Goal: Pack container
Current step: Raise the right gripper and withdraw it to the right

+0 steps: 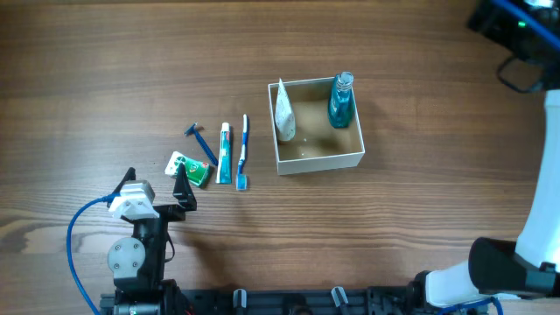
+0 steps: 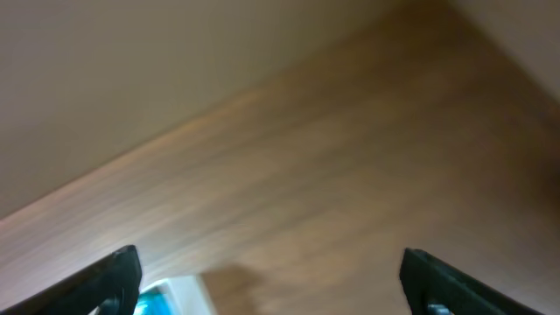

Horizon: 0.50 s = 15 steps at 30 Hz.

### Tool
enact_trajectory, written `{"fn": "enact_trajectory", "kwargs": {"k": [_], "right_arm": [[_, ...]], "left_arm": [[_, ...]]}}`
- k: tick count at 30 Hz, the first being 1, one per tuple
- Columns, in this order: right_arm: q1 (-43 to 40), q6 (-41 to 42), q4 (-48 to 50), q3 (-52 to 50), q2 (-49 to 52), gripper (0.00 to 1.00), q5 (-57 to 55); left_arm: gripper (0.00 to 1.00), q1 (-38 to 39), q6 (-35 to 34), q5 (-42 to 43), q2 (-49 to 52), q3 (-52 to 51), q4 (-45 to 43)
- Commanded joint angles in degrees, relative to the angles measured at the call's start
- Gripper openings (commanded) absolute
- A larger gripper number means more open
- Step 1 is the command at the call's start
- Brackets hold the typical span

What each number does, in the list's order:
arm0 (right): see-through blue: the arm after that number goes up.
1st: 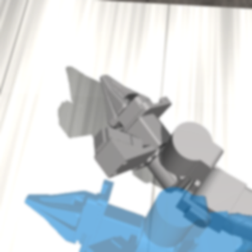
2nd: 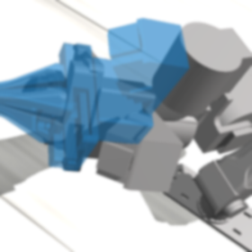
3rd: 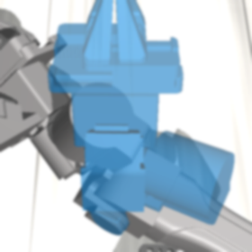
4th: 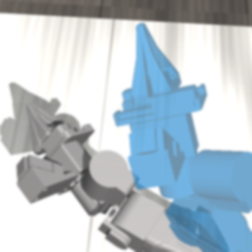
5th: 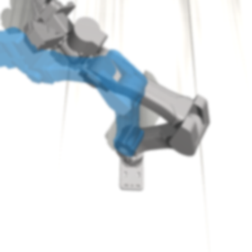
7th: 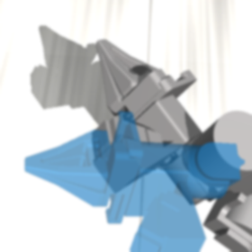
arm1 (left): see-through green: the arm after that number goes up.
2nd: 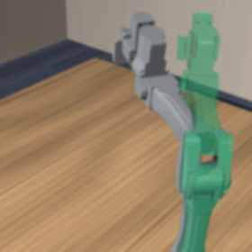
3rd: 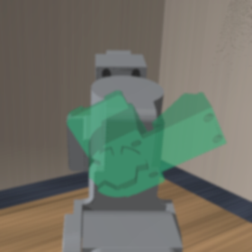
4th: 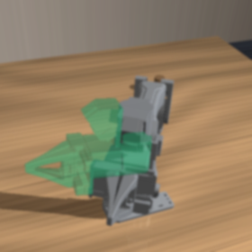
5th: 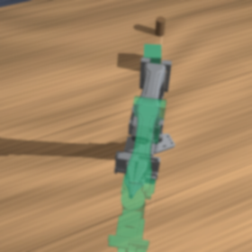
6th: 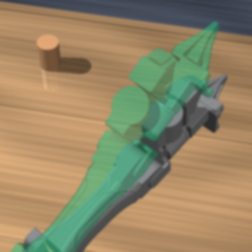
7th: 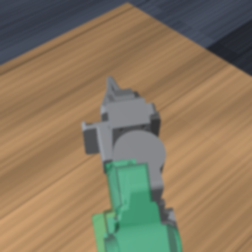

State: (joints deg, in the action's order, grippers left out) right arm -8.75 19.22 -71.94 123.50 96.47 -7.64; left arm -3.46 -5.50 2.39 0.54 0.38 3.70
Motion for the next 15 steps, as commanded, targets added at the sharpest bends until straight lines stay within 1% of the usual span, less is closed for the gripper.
{"fn": "enact_trajectory", "kwargs": {"k": [1,3,7,11,13,15], "right_arm": [[-3.74,3.15,-1.92,-1.68,1.81,1.00,-8.26],[-5.46,5.11,-2.67,-2.49,2.45,1.00,-11.13],[-9.05,7.91,-2.56,-3.21,3.54,1.00,-11.74],[-11.65,8.20,-2.16,-3.21,5.49,1.00,-15.28],[-13.11,10.60,-1.27,-3.21,7.34,1.00,-17.27],[-14.40,12.96,-0.50,-3.21,9.22,1.00,-16.83]], "left_arm": [[1.00,0.28,-0.98,-0.52,-0.15,-0.04,0.61],[1.00,0.31,-0.98,-0.52,-0.15,-0.04,0.61],[1.00,0.28,-0.98,-0.52,-0.15,-0.04,0.61],[1.00,0.31,-0.98,-0.52,-0.15,-0.04,0.61],[1.00,0.31,-0.98,-0.52,-0.15,-0.04,0.61],[1.00,0.28,-0.98,-0.52,-0.15,-0.04,0.61]]}}
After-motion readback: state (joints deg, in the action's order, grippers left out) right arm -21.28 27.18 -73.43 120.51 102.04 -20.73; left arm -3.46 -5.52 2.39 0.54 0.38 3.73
